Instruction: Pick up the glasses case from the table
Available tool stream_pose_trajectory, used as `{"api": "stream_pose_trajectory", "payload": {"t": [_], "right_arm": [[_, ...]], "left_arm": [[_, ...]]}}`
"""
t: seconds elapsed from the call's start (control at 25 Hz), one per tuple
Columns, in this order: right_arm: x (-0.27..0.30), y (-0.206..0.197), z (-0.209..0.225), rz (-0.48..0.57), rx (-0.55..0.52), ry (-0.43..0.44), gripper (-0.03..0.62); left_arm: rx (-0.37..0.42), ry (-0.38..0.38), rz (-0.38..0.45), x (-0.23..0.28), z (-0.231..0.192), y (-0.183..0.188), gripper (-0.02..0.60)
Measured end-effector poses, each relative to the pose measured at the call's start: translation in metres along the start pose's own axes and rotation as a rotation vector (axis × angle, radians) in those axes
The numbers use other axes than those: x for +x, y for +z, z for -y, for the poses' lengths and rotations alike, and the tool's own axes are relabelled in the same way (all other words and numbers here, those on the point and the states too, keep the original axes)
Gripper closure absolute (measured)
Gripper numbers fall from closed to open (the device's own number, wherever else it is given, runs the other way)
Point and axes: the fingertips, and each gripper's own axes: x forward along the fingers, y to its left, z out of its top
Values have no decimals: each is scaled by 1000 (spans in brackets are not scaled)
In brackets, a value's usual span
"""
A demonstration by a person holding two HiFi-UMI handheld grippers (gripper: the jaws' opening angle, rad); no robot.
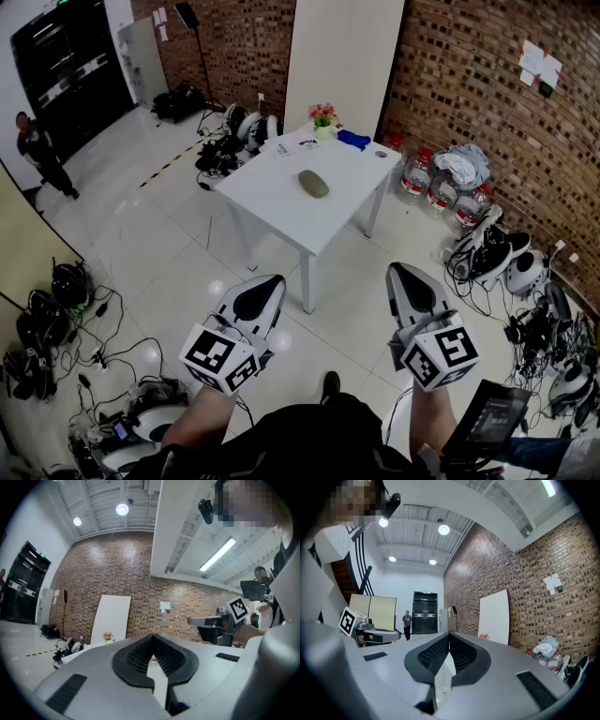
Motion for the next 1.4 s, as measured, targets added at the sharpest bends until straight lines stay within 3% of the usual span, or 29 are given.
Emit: {"api": "stream_pose_trajectory", "payload": {"t": [0.4, 0.64, 1.08, 1.4], "right_arm": [[93, -10, 100, -43, -4, 67, 594], [166, -20, 124, -66, 6, 100, 594], [345, -30, 153, -100, -18, 57, 594], [438, -32, 167, -118, -13, 27, 592]], "left_arm": [[-17, 75, -10, 125, -60, 1, 578], [-33, 92, -29, 173, -113, -8, 578], [-54, 30, -9, 267, -264, -18, 578], [-59, -20, -26, 316, -340, -24, 578]]}}
